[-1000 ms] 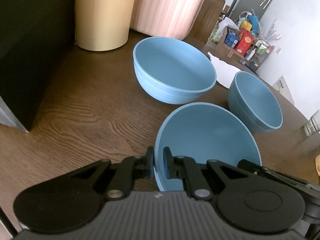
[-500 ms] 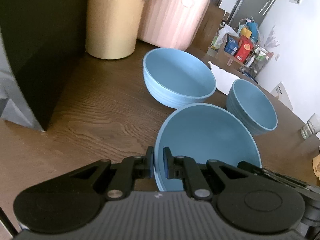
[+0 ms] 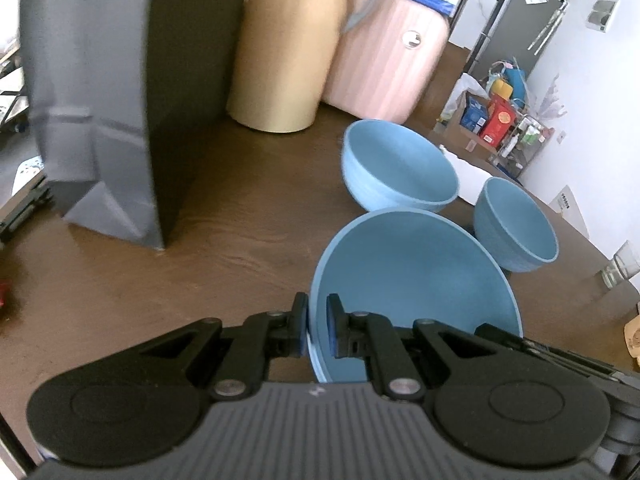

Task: Organize plates and bowls
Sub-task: 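Lift the blue bowl with both grippers and carry it to the plate stack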

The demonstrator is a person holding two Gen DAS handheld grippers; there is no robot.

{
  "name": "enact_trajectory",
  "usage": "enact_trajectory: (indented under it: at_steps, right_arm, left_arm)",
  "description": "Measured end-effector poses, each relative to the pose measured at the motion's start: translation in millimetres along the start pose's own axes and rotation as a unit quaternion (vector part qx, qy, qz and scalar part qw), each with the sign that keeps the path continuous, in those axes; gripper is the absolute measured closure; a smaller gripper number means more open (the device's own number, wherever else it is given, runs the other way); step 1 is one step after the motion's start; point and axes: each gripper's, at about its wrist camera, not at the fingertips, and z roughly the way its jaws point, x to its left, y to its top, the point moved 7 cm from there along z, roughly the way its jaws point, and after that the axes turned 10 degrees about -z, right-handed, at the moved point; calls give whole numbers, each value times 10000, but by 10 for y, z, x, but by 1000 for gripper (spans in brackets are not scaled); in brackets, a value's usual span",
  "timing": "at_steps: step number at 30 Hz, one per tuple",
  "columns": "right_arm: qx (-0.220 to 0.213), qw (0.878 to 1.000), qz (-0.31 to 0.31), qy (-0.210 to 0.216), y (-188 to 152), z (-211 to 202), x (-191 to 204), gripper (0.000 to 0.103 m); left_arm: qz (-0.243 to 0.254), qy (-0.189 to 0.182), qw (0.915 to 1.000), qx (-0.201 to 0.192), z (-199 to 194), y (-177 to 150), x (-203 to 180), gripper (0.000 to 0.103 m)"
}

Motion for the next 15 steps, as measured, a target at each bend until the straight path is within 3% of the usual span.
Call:
enact_trajectory:
  at_steps: [15]
  right_arm:
    - [142, 9994, -268, 186, -123, 100, 437, 95]
  left_arm:
    - [-326, 206, 9993, 17, -117, -87, 506, 93]
